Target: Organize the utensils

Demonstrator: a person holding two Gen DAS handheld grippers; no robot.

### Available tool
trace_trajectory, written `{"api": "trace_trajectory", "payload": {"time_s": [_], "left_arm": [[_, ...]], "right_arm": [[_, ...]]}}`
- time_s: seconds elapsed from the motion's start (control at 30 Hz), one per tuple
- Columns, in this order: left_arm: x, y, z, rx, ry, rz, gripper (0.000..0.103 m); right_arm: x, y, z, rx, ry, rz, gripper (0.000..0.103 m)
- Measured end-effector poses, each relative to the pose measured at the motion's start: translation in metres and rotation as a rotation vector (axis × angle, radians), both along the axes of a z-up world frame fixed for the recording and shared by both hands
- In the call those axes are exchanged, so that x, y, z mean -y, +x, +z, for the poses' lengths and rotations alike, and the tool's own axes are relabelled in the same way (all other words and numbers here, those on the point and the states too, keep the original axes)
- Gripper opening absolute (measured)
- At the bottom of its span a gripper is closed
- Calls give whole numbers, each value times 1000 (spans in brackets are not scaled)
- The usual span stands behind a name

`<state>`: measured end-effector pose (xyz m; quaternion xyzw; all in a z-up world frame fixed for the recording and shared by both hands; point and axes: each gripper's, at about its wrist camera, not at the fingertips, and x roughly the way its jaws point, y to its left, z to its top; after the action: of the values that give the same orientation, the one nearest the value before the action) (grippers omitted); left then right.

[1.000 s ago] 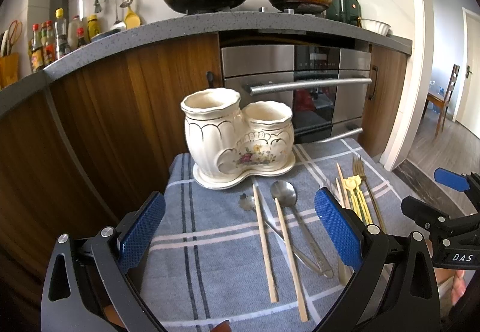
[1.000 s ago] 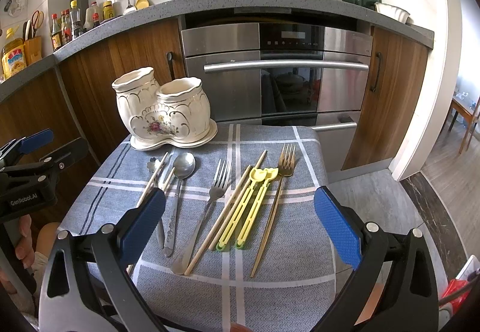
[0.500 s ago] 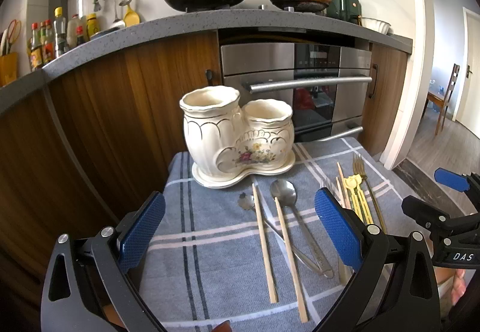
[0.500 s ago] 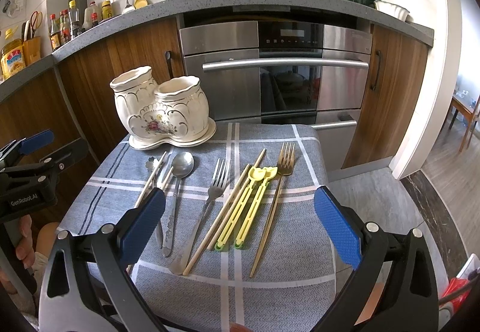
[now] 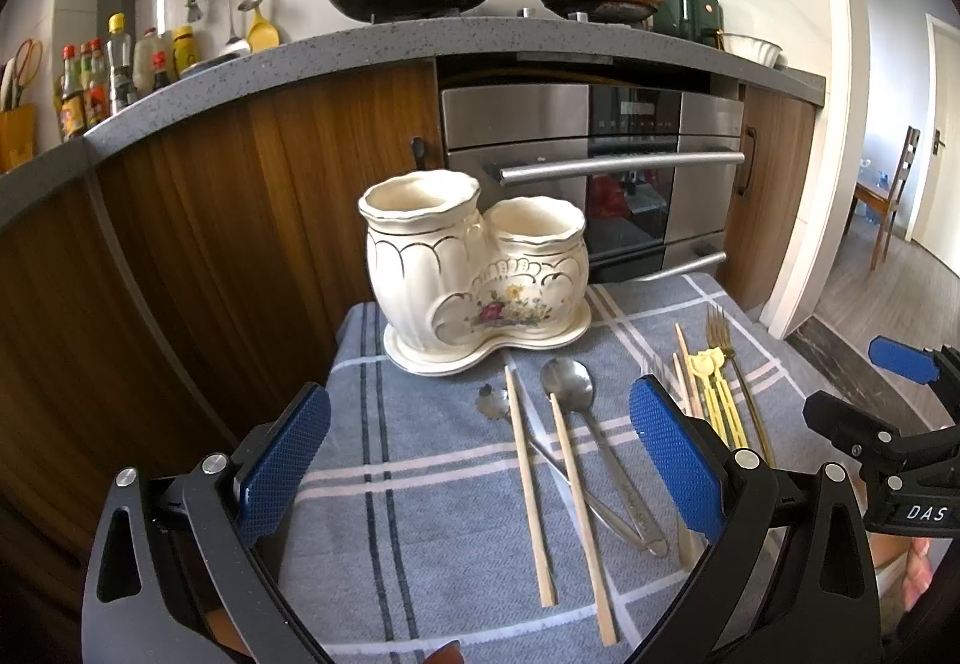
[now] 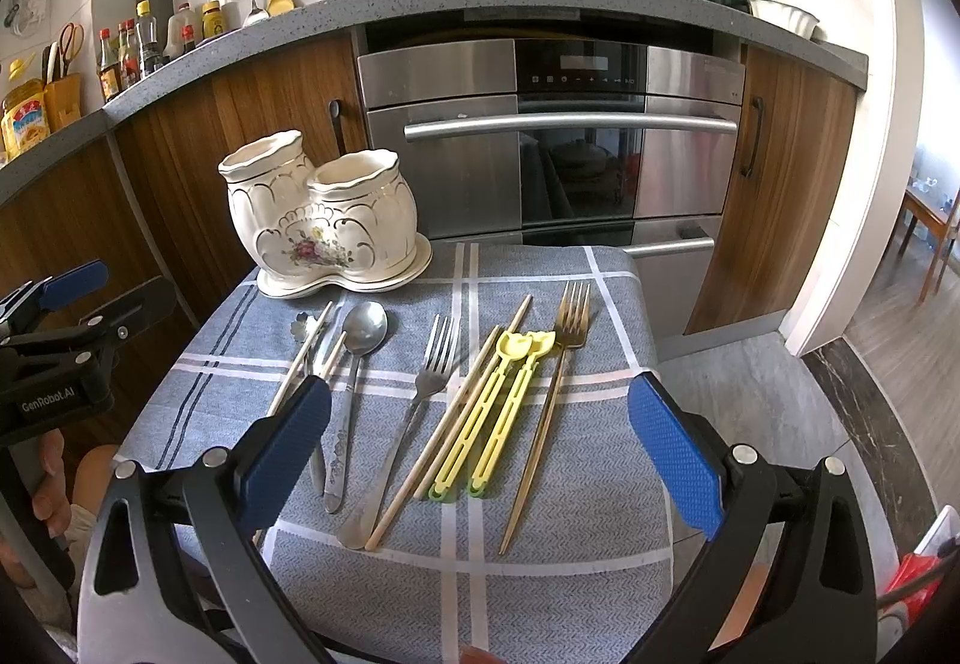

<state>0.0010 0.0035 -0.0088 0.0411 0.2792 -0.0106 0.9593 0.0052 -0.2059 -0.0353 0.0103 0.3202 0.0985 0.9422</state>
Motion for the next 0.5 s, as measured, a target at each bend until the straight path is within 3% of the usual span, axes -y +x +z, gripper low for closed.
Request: {"api": "trace_trajectory", "payload": {"time_s": [0.5], "left_arm": [[-5, 10, -17, -26, -15, -27, 99]], "right_arm": [[9, 10, -13, -40, 14, 1, 98]]}}
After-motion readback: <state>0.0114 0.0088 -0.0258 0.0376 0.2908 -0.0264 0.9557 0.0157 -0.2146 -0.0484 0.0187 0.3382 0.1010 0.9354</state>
